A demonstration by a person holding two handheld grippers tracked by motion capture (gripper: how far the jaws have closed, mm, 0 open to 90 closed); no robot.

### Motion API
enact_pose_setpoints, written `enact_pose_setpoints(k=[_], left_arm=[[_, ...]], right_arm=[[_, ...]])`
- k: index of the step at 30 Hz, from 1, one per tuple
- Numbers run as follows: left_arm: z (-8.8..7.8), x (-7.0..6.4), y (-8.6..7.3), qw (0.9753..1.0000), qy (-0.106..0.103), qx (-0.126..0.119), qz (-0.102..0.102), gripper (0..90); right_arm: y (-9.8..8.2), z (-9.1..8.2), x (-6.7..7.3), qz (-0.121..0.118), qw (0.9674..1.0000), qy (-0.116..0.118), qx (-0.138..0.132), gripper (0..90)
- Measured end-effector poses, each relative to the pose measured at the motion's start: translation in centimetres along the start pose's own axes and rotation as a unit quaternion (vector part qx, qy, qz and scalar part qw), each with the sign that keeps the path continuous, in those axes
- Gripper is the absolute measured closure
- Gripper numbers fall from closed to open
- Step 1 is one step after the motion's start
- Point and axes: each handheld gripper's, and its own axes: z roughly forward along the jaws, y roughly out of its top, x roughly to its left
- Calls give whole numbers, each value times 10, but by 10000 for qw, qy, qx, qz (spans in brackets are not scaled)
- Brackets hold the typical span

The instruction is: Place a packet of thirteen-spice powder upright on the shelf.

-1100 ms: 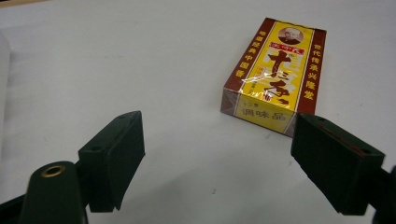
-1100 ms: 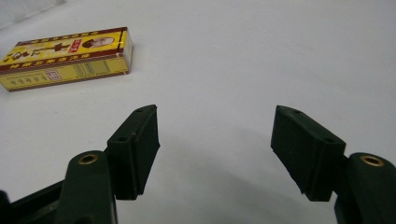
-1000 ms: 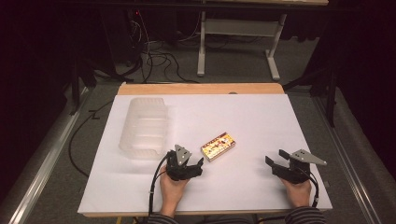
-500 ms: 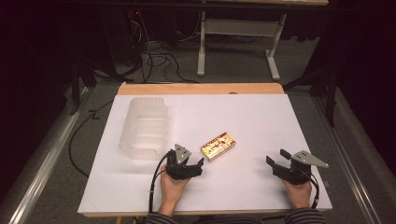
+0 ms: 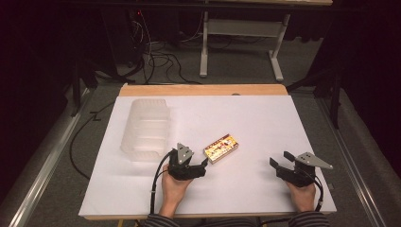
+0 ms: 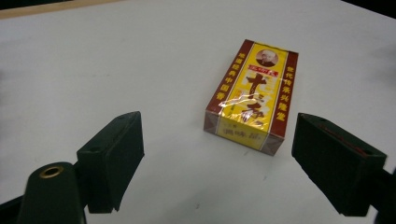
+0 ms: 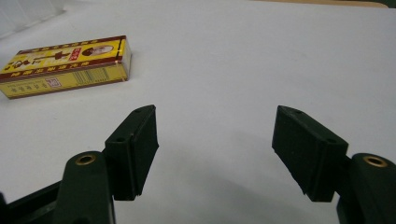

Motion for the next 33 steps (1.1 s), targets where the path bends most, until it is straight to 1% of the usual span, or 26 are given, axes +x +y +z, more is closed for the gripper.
enact_pose_setpoints(k=[1, 2, 3, 4, 5, 6, 9, 14, 16, 21, 24, 27, 30, 31, 33], left_arm=[[0, -1, 3, 10000, -12, 36, 21, 166], [0, -1, 6, 10000, -22, 22, 46, 161], [0, -2, 11, 10000, -92, 11, 24, 160], [0, -2, 11, 10000, -92, 11, 24, 159], [1, -3, 15, 9999, -161, 16, 32, 156], [2, -3, 17, 9998, -179, 37, 59, 156], [5, -4, 20, 9998, -201, 53, 73, 156], [12, -6, 30, 9991, -307, 244, 187, 160], [14, -7, 31, 9989, -309, 268, 221, 160], [20, -8, 38, 9983, -394, 345, 274, 165], [24, -10, 43, 9978, -415, 391, 335, 166], [28, -12, 49, 9973, -464, 443, 355, 170], [35, -16, 55, 9963, -472, 523, 484, 170], [37, -17, 56, 9963, -464, 525, 501, 169], [43, -18, 60, 9955, -494, 609, 531, 171]], right_arm=[[0, 0, 0, 31, 10000, -10, 10, 316], [0, 0, 0, 33, 10000, 2, 13, 316], [0, 0, 0, 19, 10000, 3, 12, 316], [0, 0, 0, 19, 10000, 3, 12, 316], [0, 1, 1, 23, 10000, 3, 38, 316], [0, 1, 1, 25, 10000, 13, 45, 316], [0, 1, 1, 25, 10000, 0, 38, 316], [1, 1, 0, 31, 10000, 11, 81, 317], [1, 1, 0, 29, 10000, 10, 92, 317], [1, 2, 0, 10, 9999, 20, 138, 317], [1, 2, 0, 8, 9999, 14, 117, 317], [1, 2, 0, 32, 9999, 10, 126, 317], [1, 3, 0, 37, 9999, 21, 160, 318], [1, 3, 0, 40, 9999, 26, 165, 318], [1, 3, 0, 29, 9998, 22, 183, 317]])
